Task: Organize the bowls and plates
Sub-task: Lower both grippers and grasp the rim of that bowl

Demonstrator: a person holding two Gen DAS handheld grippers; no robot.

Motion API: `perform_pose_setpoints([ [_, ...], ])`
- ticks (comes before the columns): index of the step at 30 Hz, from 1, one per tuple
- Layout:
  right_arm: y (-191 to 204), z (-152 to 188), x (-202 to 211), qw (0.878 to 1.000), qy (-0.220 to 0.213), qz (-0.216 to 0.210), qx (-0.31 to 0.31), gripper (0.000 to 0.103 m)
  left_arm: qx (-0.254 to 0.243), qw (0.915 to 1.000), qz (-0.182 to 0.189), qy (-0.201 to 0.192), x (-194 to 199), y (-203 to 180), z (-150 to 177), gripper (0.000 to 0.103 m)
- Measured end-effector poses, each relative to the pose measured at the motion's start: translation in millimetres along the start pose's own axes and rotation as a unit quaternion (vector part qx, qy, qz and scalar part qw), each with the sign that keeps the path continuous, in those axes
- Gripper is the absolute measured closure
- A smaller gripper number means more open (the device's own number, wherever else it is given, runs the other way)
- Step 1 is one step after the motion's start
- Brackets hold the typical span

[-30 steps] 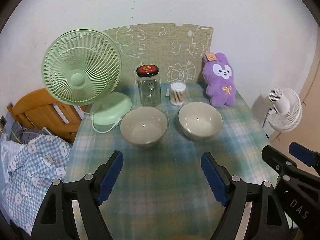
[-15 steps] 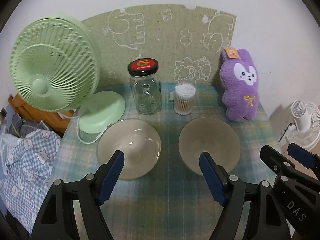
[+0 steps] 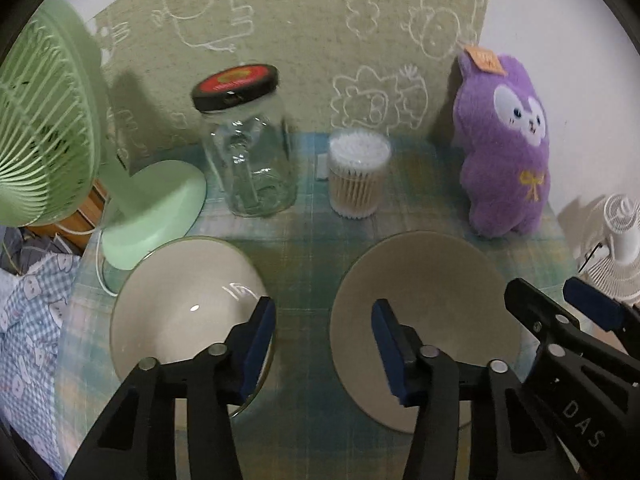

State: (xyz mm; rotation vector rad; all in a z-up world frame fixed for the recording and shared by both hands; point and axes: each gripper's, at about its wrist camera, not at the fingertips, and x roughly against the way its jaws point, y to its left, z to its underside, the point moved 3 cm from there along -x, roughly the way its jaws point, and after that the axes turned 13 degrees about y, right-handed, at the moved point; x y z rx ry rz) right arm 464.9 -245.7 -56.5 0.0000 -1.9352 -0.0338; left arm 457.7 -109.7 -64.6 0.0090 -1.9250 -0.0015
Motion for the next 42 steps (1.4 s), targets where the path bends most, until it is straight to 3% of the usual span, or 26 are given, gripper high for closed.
perform_pose_setpoints([
  [4,0,-3,-18,1.0,0.017,-0.006,0.002,0.049,-0.018,0.9998,0.002,0.005,-7,-10,-6,0.064],
  [10,0,-6,-32,1.0,0.027,-0.012,0.001,0.052,-0.015,0.9997,0.004,0.019,-21,-10,-12,0.068],
  [12,1,-6,-35,0.999,0.03,-0.011,0.004,0.058,-0.016,0.9995,0.006,0.026,-27,-10,-13,0.07],
  [14,2,-5,-39,0.999,0.034,-0.019,0.006,0.06,-0.016,0.9993,0.008,0.034,-33,-10,-12,0.077],
  [21,8,-6,-41,0.998,0.039,-0.057,0.011,0.087,-0.013,0.9987,0.023,0.044,-40,-8,-12,0.084],
  [29,9,-3,-37,0.998,0.041,-0.053,0.021,0.087,-0.016,0.9981,0.023,0.055,-36,-6,-7,0.085],
  [42,7,38,-11,0.998,0.043,-0.037,0.025,0.087,-0.04,0.9969,0.023,0.064,-14,-9,29,0.085],
])
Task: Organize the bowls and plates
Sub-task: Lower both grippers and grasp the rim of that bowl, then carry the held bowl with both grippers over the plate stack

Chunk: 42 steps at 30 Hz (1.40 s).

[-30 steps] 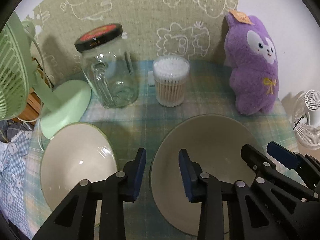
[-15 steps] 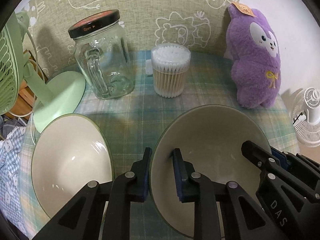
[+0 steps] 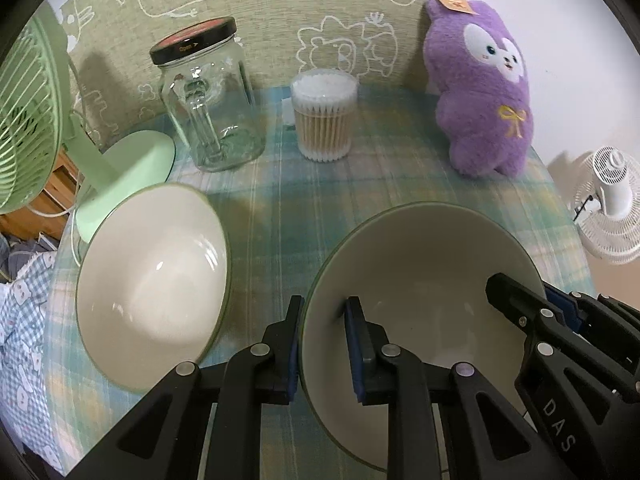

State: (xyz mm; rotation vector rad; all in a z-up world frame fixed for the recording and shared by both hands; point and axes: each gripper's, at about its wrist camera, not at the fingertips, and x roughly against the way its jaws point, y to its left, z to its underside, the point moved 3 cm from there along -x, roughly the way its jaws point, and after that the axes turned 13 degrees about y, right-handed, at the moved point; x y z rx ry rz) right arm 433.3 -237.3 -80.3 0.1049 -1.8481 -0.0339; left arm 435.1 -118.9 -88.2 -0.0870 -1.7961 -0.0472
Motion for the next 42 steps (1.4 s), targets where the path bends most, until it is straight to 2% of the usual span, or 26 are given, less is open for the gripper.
perform_pose_setpoints([
  [14,27,60,46,1.0,-0.01,0.007,-0.009,0.087,-0.008,0.9999,0.008,-0.006,40,7,62,0.085],
  [33,95,136,130,0.999,-0.042,0.014,-0.015,0.087,-0.004,0.9988,0.021,-0.045,120,56,139,0.085],
  [42,122,187,148,0.999,-0.042,0.018,-0.028,0.087,-0.011,0.9986,0.028,-0.043,135,75,185,0.085],
])
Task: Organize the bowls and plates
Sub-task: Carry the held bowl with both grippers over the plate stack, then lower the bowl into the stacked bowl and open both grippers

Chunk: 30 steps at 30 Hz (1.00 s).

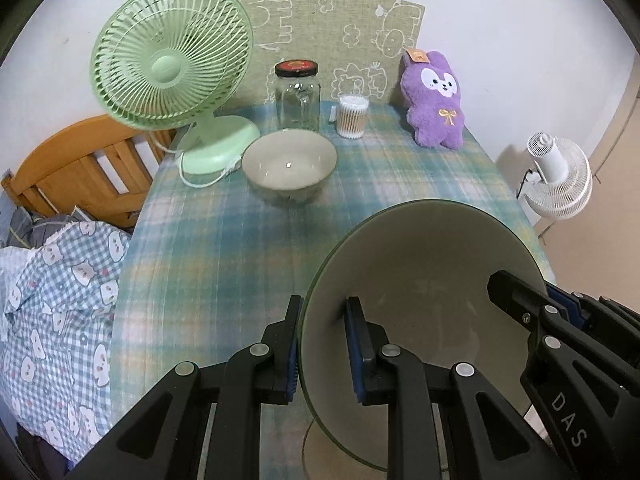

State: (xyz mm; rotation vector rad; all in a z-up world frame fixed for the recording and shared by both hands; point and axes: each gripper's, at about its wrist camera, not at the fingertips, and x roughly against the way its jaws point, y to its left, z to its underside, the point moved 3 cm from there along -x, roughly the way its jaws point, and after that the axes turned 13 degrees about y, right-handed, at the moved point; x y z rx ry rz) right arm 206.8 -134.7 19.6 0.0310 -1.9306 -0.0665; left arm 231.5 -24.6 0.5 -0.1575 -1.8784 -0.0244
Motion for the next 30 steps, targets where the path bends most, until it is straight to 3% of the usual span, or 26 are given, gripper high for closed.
perform_pose_setpoints([
  [14,17,61,-20,0.999,0.046,0.002,-0.011,0.087,-0.013,0.999,-0.002,0.044,-18,15,59,0.085],
  [30,11,83,-51,0.996,0.084,0.004,-0.028,0.087,-0.021,0.997,0.001,0.074,-47,14,80,0.085],
])
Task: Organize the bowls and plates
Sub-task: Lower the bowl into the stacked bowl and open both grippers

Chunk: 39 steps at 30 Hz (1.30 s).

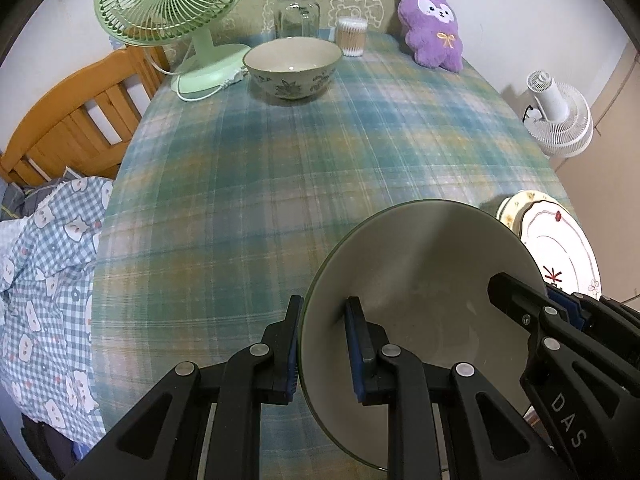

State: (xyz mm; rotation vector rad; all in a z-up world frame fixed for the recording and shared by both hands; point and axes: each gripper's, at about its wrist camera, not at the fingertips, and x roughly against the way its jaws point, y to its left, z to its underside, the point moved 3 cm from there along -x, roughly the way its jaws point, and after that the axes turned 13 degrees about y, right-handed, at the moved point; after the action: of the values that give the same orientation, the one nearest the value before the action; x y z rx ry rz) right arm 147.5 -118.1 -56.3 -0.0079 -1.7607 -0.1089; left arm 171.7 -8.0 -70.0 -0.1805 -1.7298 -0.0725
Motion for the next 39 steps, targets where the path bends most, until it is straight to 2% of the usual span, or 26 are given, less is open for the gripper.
perform_pose_setpoints([
  [10,-6,2,-7,1.0,-0.004,0.025,0.007,0.087,-0.001,0.9997,0.017,0.015,-13,-6,2,0.085],
  [13,-8,3,-10,0.999,-0.001,0.035,0.011,0.087,-0.006,1.0,0.003,0.006,-14,-8,2,0.087],
  [19,-9,0,-11,0.999,0.004,0.036,0.013,0.087,0.002,1.0,0.005,0.007,-16,-7,2,0.085],
  [21,-7,0,-11,0.999,0.008,0.043,0.019,0.087,0.007,0.9999,0.004,0.009,-16,-7,2,0.081],
  [23,-6,0,-10,0.999,0.008,0.048,0.025,0.087,0.013,0.9998,0.01,0.009,-12,-5,2,0.07],
  [25,-3,1,-6,0.998,0.008,0.046,0.031,0.081,0.015,0.9999,0.009,0.0,-5,-3,2,0.064],
  [27,0,0,2,0.999,0.001,0.044,0.032,0.062,0.014,0.9999,0.006,-0.007,3,-2,0,0.06],
  [33,-1,-9,36,0.998,-0.04,0.049,0.014,0.04,0.023,0.9992,-0.004,-0.033,30,13,-11,0.042],
  [39,6,-34,66,0.996,-0.078,0.046,0.012,0.038,0.031,0.9965,-0.019,-0.075,60,26,-31,0.027],
])
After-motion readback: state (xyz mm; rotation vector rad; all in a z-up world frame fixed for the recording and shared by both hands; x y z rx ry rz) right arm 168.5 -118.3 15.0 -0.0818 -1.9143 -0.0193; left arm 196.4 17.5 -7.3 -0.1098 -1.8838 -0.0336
